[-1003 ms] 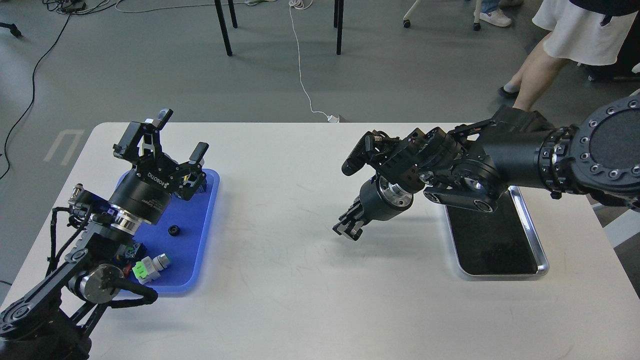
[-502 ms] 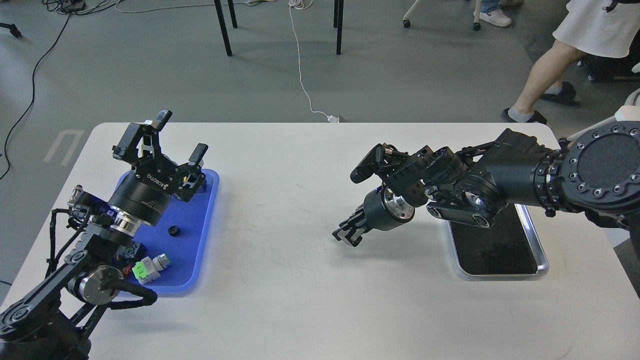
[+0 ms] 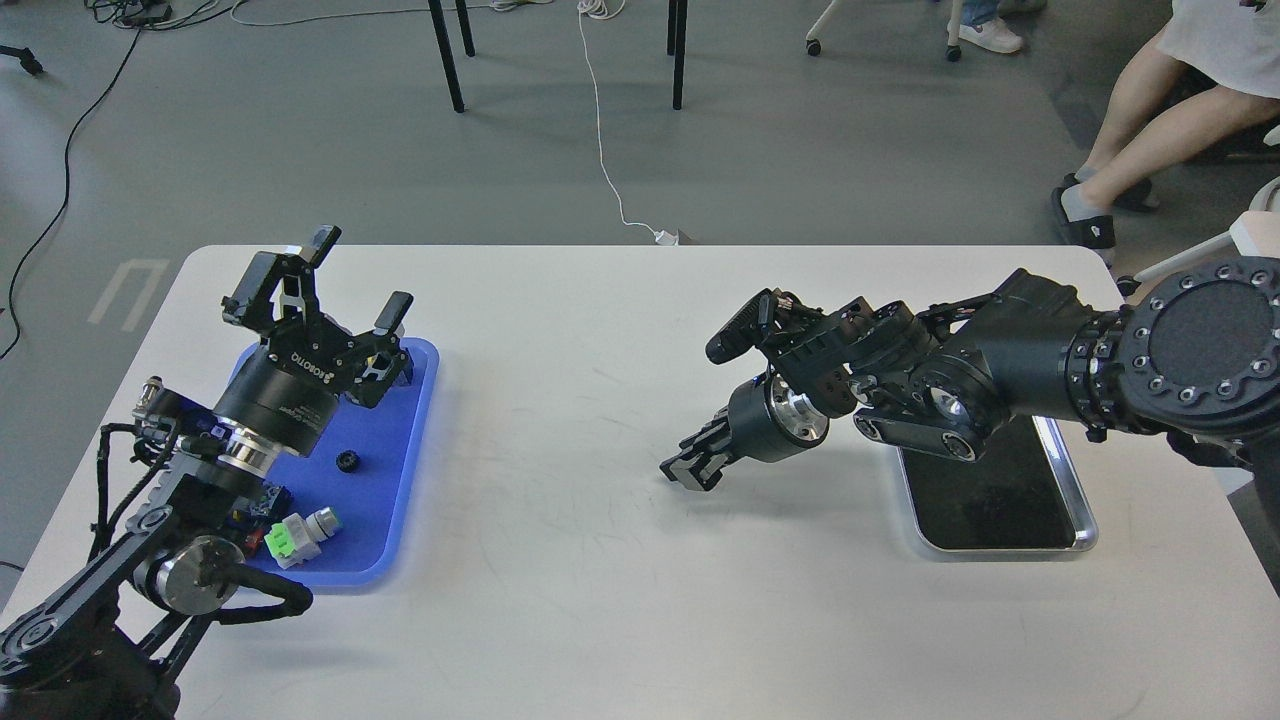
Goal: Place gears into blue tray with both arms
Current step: 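Open the right gripper to set the gear on the table, then retract the right arm back over the metal tray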
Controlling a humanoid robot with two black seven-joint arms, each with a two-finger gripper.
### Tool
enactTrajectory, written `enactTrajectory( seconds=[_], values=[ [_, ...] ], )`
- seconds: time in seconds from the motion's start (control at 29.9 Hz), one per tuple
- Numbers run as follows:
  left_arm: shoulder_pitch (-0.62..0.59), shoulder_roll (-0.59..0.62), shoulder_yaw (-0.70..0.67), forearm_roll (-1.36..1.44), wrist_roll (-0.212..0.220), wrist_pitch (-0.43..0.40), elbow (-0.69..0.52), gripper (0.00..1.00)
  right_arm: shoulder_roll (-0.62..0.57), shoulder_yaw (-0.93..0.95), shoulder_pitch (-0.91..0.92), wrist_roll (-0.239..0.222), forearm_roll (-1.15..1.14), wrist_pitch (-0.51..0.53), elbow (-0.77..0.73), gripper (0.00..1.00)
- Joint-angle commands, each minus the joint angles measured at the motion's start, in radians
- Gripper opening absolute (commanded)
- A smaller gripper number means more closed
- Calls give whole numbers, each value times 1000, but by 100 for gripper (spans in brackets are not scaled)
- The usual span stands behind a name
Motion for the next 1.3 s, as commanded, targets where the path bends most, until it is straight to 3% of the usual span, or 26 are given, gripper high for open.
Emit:
enactTrajectory(
  seconds=[0.0,0.17,0.3,0.43,0.57,0.64,0.84,1.0,1.27],
  values=[
    [4,-1,-1,0,0,0,-3,98,0,-2,1,0,16,-7,-1,64],
    [4,0,-1,0,0,0,-4,98,0,11,7,0,51,-5,-1,72],
    [4,2,-1,0,0,0,-4,98,0,37,15,0,129,-7,-1,96],
    [3,0,-1,2,0,3,-4,98,-20,135,6,0,157,-4,16,96],
    [3,-3,-1,2,-3,8,-1,98,-185,273,-58,0,180,-4,34,96],
    [1,-3,0,3,-8,11,4,98,-288,415,-137,0,215,-4,46,96],
    [-12,-1,14,8,-8,11,10,98,-443,857,-406,0,249,-4,43,96],
    [-14,-3,16,48,-8,12,10,98,-451,1103,-572,0,329,-1,34,97],
    [-31,-1,19,193,-12,6,11,98,-453,1269,-686,0,868,7,34,97]
  ],
)
